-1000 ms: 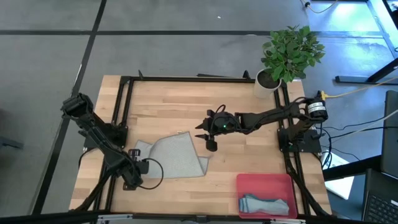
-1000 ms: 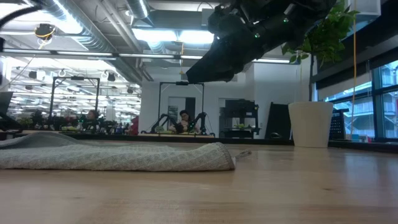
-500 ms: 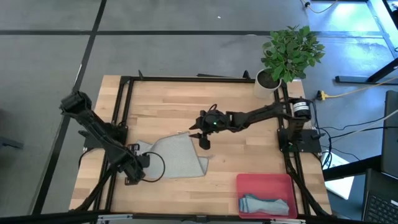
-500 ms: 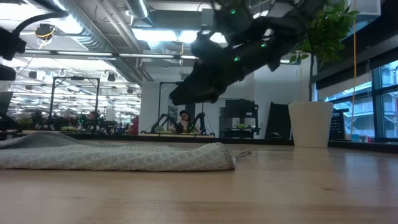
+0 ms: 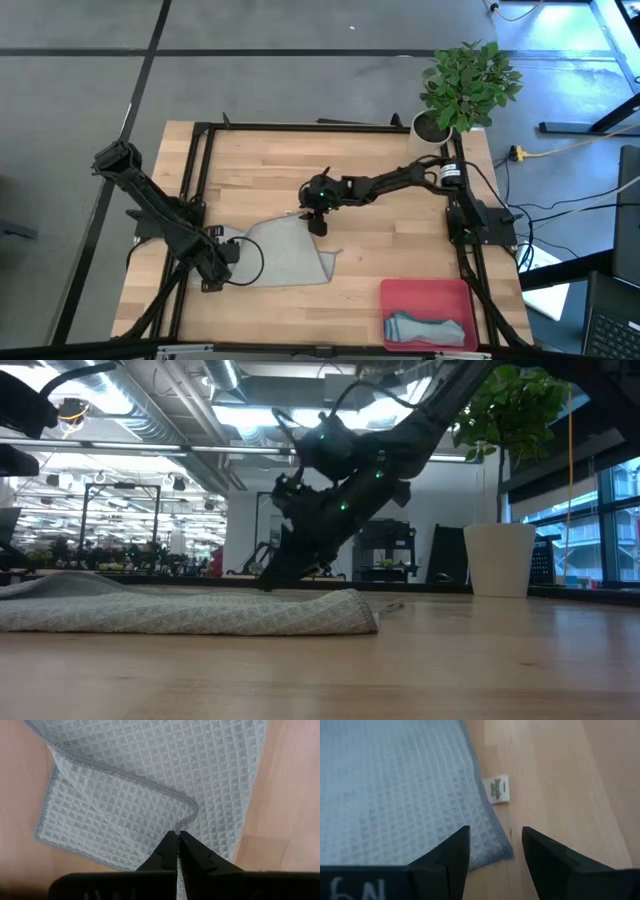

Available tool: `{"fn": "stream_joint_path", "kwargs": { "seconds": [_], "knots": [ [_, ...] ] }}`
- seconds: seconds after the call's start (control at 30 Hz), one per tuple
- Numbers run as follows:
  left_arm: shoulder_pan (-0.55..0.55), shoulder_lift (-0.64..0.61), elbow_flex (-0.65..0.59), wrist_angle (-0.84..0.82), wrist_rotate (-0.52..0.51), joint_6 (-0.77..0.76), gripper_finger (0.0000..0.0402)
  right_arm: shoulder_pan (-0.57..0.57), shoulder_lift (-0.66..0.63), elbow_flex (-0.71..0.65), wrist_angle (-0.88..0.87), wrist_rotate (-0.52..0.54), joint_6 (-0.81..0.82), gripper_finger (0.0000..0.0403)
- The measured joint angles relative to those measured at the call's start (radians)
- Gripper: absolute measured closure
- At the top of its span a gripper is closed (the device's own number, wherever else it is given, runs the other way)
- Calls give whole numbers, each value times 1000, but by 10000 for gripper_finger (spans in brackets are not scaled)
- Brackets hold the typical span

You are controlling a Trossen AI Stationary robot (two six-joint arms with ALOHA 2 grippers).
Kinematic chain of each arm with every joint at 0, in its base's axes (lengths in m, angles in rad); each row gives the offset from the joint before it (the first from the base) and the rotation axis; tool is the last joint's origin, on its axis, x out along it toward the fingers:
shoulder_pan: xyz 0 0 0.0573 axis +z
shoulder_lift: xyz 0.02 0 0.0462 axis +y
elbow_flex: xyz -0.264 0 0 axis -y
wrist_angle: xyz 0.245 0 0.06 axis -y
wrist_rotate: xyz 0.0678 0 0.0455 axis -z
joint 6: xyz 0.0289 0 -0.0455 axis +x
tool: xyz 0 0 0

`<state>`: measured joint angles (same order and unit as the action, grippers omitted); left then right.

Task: Roll microfiber towels into tight, uniform cylinder then place into a basket
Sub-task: Fold the gray towel

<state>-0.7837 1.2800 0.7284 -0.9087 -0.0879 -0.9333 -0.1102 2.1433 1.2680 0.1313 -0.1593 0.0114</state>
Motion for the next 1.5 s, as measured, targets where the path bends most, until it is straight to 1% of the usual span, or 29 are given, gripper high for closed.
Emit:
{"fn": "stream_joint_path", "kwargs": {
  "seconds": [0.1, 0.3, 0.6, 0.77, 1.03, 1.13, 1.23, 1.33, 1.4, 1.5],
  "knots": [
    [0, 0, 0, 0, -1, -1, 401, -4, 24, 14, -4, 0, -19, 223],
    [0, 0, 0, 0, -7, -2, 401, -6, 30, 16, -4, 15, -50, 225],
    [0, 0, 0, 0, -8, -3, 401, -6, 30, 18, -35, 18, -49, 250],
    [0, 0, 0, 0, -8, -5, 402, -6, 30, 18, -40, 19, -49, 281],
    [0, 0, 0, 1, -8, -6, 402, -7, 29, 17, -44, 23, -49, 361],
    [0, 0, 0, 1, -27, -6, 401, -7, 29, 17, -46, 26, -49, 391],
    [0, 0, 0, 0, -58, -7, 401, -6, 26, 17, -47, 46, -53, 391],
    [0, -4, 0, -9, -79, -7, 401, -5, -2, 15, -86, 67, -73, 392],
    [4, -19, 2, -48, -103, -22, 401, -5, -28, 25, -134, 69, -80, 396],
    [22, -51, 10, -130, -152, -84, 401, -6, -94, 51, -177, 71, -98, 395]
  ]
}}
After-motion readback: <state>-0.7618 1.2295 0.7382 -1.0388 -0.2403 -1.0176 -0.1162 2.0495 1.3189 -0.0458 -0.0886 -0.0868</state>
